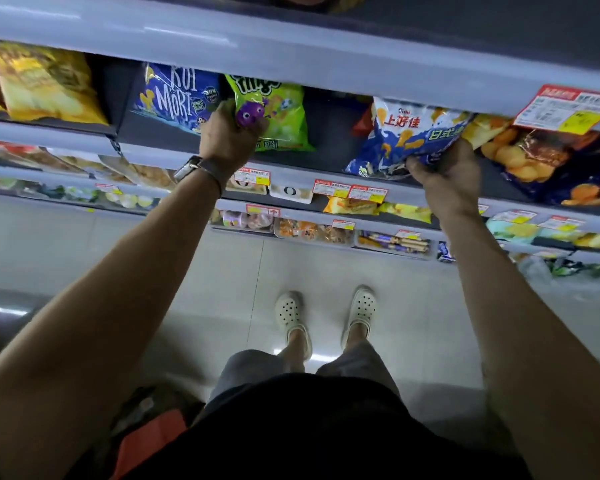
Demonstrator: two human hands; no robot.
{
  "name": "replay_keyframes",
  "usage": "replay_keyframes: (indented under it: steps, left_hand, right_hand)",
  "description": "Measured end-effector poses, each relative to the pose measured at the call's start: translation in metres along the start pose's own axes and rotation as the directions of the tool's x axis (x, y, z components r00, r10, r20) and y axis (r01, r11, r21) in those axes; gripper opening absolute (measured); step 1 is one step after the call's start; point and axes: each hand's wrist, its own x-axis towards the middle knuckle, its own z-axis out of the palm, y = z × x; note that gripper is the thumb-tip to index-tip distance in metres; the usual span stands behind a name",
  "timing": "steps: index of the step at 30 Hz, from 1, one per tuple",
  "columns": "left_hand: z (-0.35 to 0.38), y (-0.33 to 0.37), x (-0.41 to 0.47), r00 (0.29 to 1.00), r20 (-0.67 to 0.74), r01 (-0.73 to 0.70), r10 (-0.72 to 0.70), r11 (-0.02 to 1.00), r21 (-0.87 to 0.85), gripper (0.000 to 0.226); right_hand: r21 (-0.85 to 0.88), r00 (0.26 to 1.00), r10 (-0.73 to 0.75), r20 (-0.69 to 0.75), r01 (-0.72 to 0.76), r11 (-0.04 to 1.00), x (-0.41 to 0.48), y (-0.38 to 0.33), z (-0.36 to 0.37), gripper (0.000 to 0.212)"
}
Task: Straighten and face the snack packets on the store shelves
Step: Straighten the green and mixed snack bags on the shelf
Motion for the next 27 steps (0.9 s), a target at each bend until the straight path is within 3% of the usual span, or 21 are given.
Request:
replay_keyframes:
  steps: [6,9,13,16,27]
  left_hand:
    - [0.005,-0.003,-0.007,0.997,-0.066,-0.031,0.032,0.999,0.016,0.052]
    - [0.004,-0.003,-0.015,0.994,-0.099,-0.038,0.040,0.999,0.030,0.049]
    - [-0.008,-0.011,-0.029,0.986,-0.158,-0.055,0.057,0.998,0.020,0.039]
    - [-0.023,-0.024,-0.042,0.977,-0.194,-0.081,0.082,0.997,0.011,0.047]
    - [-0.062,-0.077,-0.101,0.941,-0.335,0.003,-0.050,0.990,-0.140,0.035]
  right_hand:
    - [0.014,0.998,-0.014,-0.063,0.015,1.000,-0.007,0.012,0.013,0.024]
    - [0.016,0.993,-0.011,-0.120,0.013,1.000,-0.008,0.017,0.021,0.026]
    - [0.018,0.998,-0.021,-0.054,0.022,1.000,-0.011,0.007,0.021,0.017]
    - [0.029,0.998,-0.054,-0.021,0.055,0.998,-0.010,0.004,0.031,0.012]
    - [0.179,0.993,-0.046,0.112,0.026,0.983,-0.021,-0.049,0.122,0.033]
